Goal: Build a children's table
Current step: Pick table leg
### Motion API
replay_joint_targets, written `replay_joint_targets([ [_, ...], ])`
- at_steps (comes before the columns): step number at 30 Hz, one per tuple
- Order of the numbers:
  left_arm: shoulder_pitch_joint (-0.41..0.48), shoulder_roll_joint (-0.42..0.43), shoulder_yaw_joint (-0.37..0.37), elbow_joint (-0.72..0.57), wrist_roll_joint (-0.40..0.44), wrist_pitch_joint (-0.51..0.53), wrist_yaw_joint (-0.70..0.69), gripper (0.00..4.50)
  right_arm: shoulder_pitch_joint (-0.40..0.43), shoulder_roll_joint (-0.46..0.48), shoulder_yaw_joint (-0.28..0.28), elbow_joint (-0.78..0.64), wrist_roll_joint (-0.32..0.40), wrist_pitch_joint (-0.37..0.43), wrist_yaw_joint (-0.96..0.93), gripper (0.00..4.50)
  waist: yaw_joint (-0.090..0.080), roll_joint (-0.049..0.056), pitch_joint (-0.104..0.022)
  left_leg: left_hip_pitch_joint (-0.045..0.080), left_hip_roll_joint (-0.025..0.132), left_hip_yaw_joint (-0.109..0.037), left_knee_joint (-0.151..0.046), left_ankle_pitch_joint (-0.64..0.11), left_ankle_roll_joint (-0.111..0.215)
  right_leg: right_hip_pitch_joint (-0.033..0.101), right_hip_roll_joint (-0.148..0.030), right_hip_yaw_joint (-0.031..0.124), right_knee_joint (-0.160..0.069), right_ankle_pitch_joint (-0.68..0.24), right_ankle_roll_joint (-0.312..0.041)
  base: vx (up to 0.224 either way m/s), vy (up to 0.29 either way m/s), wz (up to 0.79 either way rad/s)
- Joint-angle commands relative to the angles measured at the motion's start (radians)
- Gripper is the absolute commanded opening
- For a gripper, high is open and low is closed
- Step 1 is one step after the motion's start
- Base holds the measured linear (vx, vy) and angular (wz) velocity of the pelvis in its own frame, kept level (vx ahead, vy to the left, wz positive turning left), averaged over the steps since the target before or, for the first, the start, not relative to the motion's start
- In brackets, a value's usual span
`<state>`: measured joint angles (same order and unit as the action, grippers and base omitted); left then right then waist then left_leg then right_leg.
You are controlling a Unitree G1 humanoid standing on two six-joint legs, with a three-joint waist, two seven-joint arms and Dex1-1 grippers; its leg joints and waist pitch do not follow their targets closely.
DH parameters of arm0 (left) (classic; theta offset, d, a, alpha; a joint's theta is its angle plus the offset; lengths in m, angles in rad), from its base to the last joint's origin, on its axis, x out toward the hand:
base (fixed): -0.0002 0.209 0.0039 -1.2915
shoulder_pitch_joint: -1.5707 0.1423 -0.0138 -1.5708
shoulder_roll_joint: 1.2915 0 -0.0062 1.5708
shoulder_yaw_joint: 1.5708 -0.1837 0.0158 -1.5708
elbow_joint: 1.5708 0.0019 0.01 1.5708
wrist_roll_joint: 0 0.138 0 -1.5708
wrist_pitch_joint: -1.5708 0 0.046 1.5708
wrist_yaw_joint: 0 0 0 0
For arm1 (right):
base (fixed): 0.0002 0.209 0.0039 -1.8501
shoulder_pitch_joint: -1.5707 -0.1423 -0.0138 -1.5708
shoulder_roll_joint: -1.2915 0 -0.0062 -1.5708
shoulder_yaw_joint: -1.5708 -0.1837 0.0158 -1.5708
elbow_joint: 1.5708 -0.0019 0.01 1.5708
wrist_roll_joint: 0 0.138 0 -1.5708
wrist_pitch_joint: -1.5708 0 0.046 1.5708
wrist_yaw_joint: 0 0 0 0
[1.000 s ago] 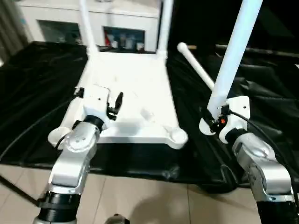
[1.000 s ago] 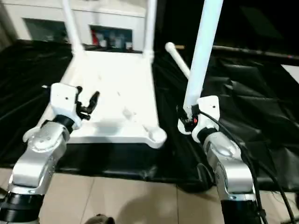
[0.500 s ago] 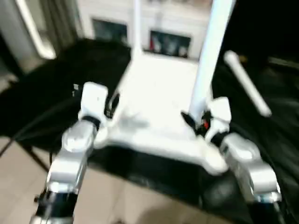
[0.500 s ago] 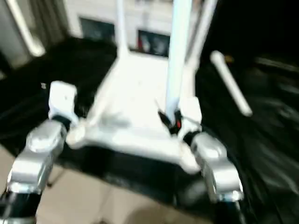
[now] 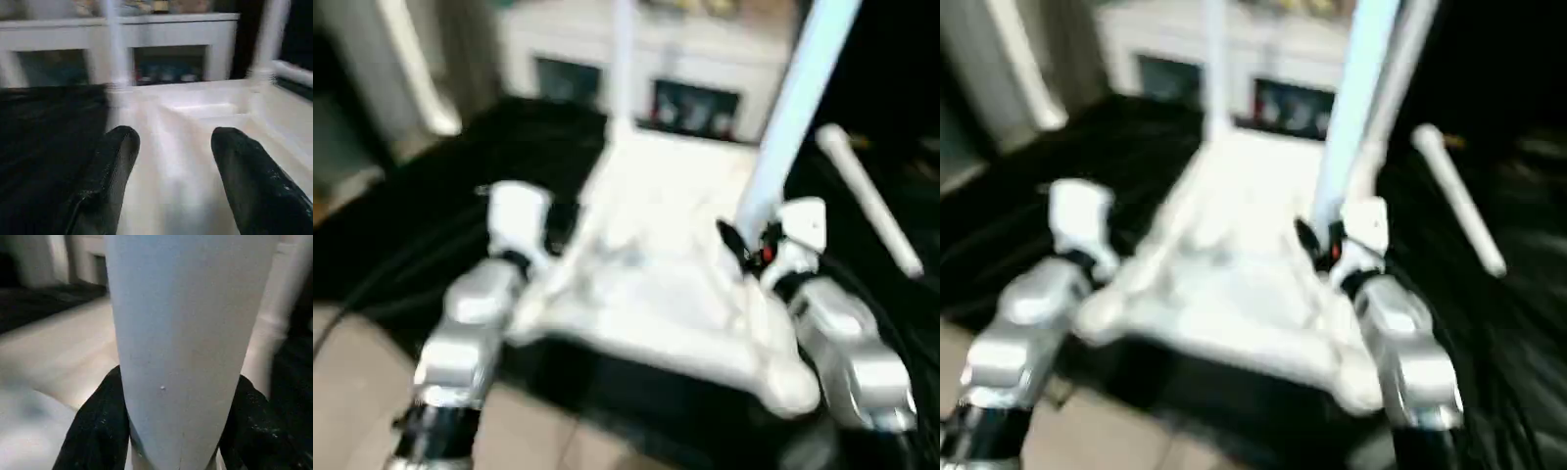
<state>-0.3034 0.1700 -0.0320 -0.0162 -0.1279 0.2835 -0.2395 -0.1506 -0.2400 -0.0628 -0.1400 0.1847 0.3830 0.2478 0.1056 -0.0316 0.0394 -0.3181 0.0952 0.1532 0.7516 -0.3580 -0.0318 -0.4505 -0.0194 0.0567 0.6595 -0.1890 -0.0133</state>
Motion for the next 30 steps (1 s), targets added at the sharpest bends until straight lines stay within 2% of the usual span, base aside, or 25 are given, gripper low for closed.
replay_joint_targets([
  [1,0.011,0.015,-0.001,0.008,0.015,-0.002,-0.007,2.96,-0.012,0.014,-0.002,-0.031,0.001,0.013,-0.014,1.91,0.029,-0.008,-0.091,-0.14,-0.001,-0.091,0.026,0.062,-0.08,0.16,-0.102,0.157,-0.063,0.833,-0.378,0.047,0.013,-0.44],
  [2,0.014,0.013,-0.01,0.008,0.019,-0.007,-0.007,2.96,-0.011,0.016,-0.003,-0.031,-0.003,0.015,-0.015,1.91,0.025,0.005,-0.088,-0.132,0.001,-0.103,0.007,0.078,-0.098,0.137,-0.078,0.151,-0.073,0.802,-0.33,-0.064,0.012,-0.62],
  [3,0.015,0.012,-0.015,0.008,0.022,-0.009,-0.006,2.96,-0.011,0.015,-0.003,-0.031,-0.005,0.016,-0.014,1.91,0.002,0.044,-0.072,-0.101,0.009,-0.102,-0.076,0.145,-0.13,0.099,-0.004,0.129,-0.09,0.529,-0.2,-0.171,0.048,-0.64],
  [4,0.016,0.011,-0.02,0.006,0.025,-0.012,-0.007,2.96,-0.013,0.016,-0.004,-0.03,-0.006,0.018,-0.014,1.91,-0.009,0.066,-0.068,-0.067,0.04,-0.088,-0.123,0.177,-0.136,0.073,0.028,0.095,-0.082,0.296,-0.131,-0.171,0.048,-0.64],
  [5,0.013,0.019,-0.034,0.008,0.064,-0.031,0.004,2.96,-0.018,0.015,-0.002,-0.027,-0.007,0.025,-0.014,1.91,-0.044,0.062,-0.058,0.006,0.122,-0.078,-0.157,0.089,-0.037,-0.013,0.008,0.024,-0.044,-0.112,-0.062,-0.11,0.07,-0.63],
  [6,0.011,0.025,-0.042,0.01,0.087,-0.04,0.013,2.96,-0.02,0.014,-0.001,-0.026,-0.008,0.028,-0.014,1.91,-0.068,0.029,-0.026,0.019,0.142,-0.02,-0.193,-0.214,0.019,-0.026,-0.004,-0.02,-0.067,-0.389,-0.071,-0.049,0.065,-0.49],
  [8,0.004,0.025,-0.044,0.018,0.105,-0.044,0.029,2.96,-0.026,0.011,0.001,-0.02,-0.011,0.037,-0.018,1.91,-0.086,0.01,-0.026,0.078,0.105,0.05,-0.135,-0.406,0.022,-0.055,-0.021,-0.039,-0.159,-0.577,-0.083,-0.047,0.061,-0.47],
  [9,-0.002,0.021,-0.04,0.025,0.108,-0.037,0.042,2.96,-0.034,0.009,0.003,-0.01,-0.011,0.04,-0.019,1.91,-0.083,-0.011,-0.024,-0.005,0.096,0.009,-0.176,-0.357,0.036,0.039,-0.066,-0.06,-0.149,-0.535,-0.054,-0.014,0.068,-0.42],
  [10,-0.006,0.019,-0.037,0.029,0.106,-0.035,0.049,2.96,-0.038,0.007,0.005,-0.005,-0.01,0.039,-0.019,1.91,-0.086,0.03,-0.019,-0.005,0.117,-0.012,-0.21,-0.36,0.017,0.04,-0.067,-0.054,-0.15,-0.526,-0.056,-0.014,0.068,-0.42],
  [11,-0.006,0.018,-0.037,0.029,0.106,-0.035,0.049,2.96,-0.038,0.007,0.005,-0.005,-0.01,0.039,-0.019,1.91,-0.12,0.04,-0.033,0.0,0.164,-0.056,-0.241,-0.299,-0.011,0.068,-0.062,-0.092,-0.136,-0.388,-0.057,-0.011,0.052,-0.28],
  [12,-0.012,0.015,-0.032,0.035,0.105,-0.032,0.06,2.96,-0.048,0.002,0.01,0.008,-0.015,0.041,-0.017,1.91,-0.136,0.058,-0.041,0.006,0.252,-0.11,-0.278,-0.107,0.016,0.069,-0.074,-0.119,-0.072,-0.131,-0.087,-0.014,-0.014,-0.19],
  [13,-0.018,0.011,-0.029,0.036,0.107,-0.031,0.073,2.96,-0.062,-0.005,0.016,0.026,-0.022,0.046,-0.01,1.91,-0.15,0.062,-0.047,0.021,0.3,-0.131,-0.284,0.08,0.083,0.037,-0.079,-0.134,-0.018,-0.057,-0.086,-0.014,-0.014,-0.19],
  [14,-0.019,0.009,-0.028,0.036,0.108,-0.031,0.077,2.96,-0.066,-0.007,0.018,0.032,-0.024,0.049,-0.007,1.91,-0.157,0.055,-0.053,0.039,0.31,-0.136,-0.274,0.164,0.121,0.015,-0.085,-0.132,0.003,-0.058,-0.097,0.031,-0.093,-0.03],
  [16,-0.026,-0.001,-0.01,0.03,0.107,-0.021,0.102,2.96,-0.081,-0.009,0.02,0.057,-0.025,0.047,0.004,1.91,-0.173,0.028,-0.081,0.053,0.243,-0.123,-0.198,0.43,0.363,0.007,-0.11,-0.109,-0.001,-0.005,-0.206,0.061,-0.166,-0.03],
  [17,-0.029,-0.004,0.0,0.03,0.104,-0.02,0.108,2.96,-0.087,-0.009,0.022,0.065,-0.022,0.049,0.008,1.91,-0.168,-0.027,-0.119,-0.058,0.04,-0.038,-0.081,0.475,0.432,0.135,-0.118,-0.073,-0.035,0.36,-0.373,0.025,-0.226,-0.23],
  [18,-0.029,-0.004,0.0,0.03,0.104,-0.02,0.108,2.96,-0.087,-0.009,0.022,0.065,-0.022,0.049,0.008,1.91,-0.132,-0.047,-0.121,-0.146,-0.026,-0.01,-0.004,0.243,0.391,0.203,-0.157,-0.031,-0.068,0.52,-0.425,-0.002,-0.224,0.0],
  [19,-0.032,-0.006,0.017,0.035,0.109,-0.019,0.12,2.96,-0.099,-0.016,0.032,0.076,-0.023,0.046,0.022,1.91,-0.1,-0.041,-0.083,-0.118,-0.006,-0.027,-0.033,0.197,0.11,0.142,-0.165,-0.079,-0.072,0.793,-0.308,-0.002,-0.224,0.0],
  [20,-0.032,-0.006,0.017,0.035,0.109,-0.019,0.12,2.96,-0.099,-0.016,0.032,0.076,-0.023,0.046,0.022,1.91,-0.093,-0.039,-0.075,-0.117,-0.011,-0.026,-0.047,0.226,0.067,0.138,-0.15,-0.102,-0.079,0.752,-0.21,-0.011,-0.195,0.05],
  [21,-0.033,-0.006,0.032,0.039,0.115,-0.01,0.136,2.96,-0.11,-0.025,0.046,0.085,-0.025,0.042,0.038,1.91,-0.067,-0.015,-0.067,-0.098,0.012,-0.038,-0.08,0.175,0.074,0.135,-0.172,-0.077,-0.119,0.534,-0.078,-0.034,-0.175,-0.08],
  [22,-0.033,-0.006,0.032,0.039,0.115,-0.01,0.137,2.96,-0.11,-0.025,0.047,0.085,-0.025,0.042,0.039,1.91,-0.068,-0.006,-0.064,-0.095,0.033,-0.047,-0.104,0.17,0.082,0.135,-0.162,-0.083,-0.122,0.401,-0.038,-0.034,-0.175,-0.08],
  [23,-0.03,-0.003,0.032,0.038,0.117,-0.013,0.136,2.96,-0.115,-0.029,0.052,0.089,-0.025,0.037,0.048,1.91,-0.065,0.01,-0.061,-0.103,0.068,-0.057,-0.142,0.162,0.109,0.148,-0.12,-0.104,-0.136,0.152,0.054,-0.06,-0.134,-0.02],
  [25,-0.016,0.009,0.024,0.02,0.119,-0.013,0.126,2.96,-0.132,-0.032,0.058,0.101,-0.015,0.033,0.078,1.91,-0.048,0.023,-0.061,-0.047,0.155,-0.085,-0.18,0.094,0.165,0.122,-0.125,-0.11,-0.15,-0.114,0.079,-0.07,-0.088,0.07],
  [27,-0.001,0.032,0.005,-0.005,0.112,-0.007,0.072,2.96,-0.151,-0.032,0.049,0.11,0.022,0.031,0.119,1.91,-0.043,0.019,-0.044,-0.034,0.156,-0.057,-0.194,-0.018,0.127,0.114,-0.143,-0.107,-0.172,-0.325,0.019,-0.08,-0.046,0.12],
  [28,0.004,0.042,-0.002,-0.012,0.109,-0.011,0.05,2.96,-0.157,-0.03,0.043,0.112,0.037,0.031,0.134,1.91,-0.028,0.011,-0.035,-0.031,0.127,-0.03,-0.19,-0.027,0.081,0.113,-0.148,-0.106,-0.191,-0.475,0.014,-0.076,-0.038,0.08],
  [30,0.008,0.082,-0.028,-0.015,0.089,-0.018,-0.04,2.96,-0.187,-0.008,0.004,0.114,0.114,0.067,0.164,1.91,-0.015,0.012,-0.031,-0.018,0.129,-0.02,-0.199,-0.038,0.052,0.102,-0.139,-0.113,-0.205,-0.577,0.037,-0.054,-0.013,0.05],
])
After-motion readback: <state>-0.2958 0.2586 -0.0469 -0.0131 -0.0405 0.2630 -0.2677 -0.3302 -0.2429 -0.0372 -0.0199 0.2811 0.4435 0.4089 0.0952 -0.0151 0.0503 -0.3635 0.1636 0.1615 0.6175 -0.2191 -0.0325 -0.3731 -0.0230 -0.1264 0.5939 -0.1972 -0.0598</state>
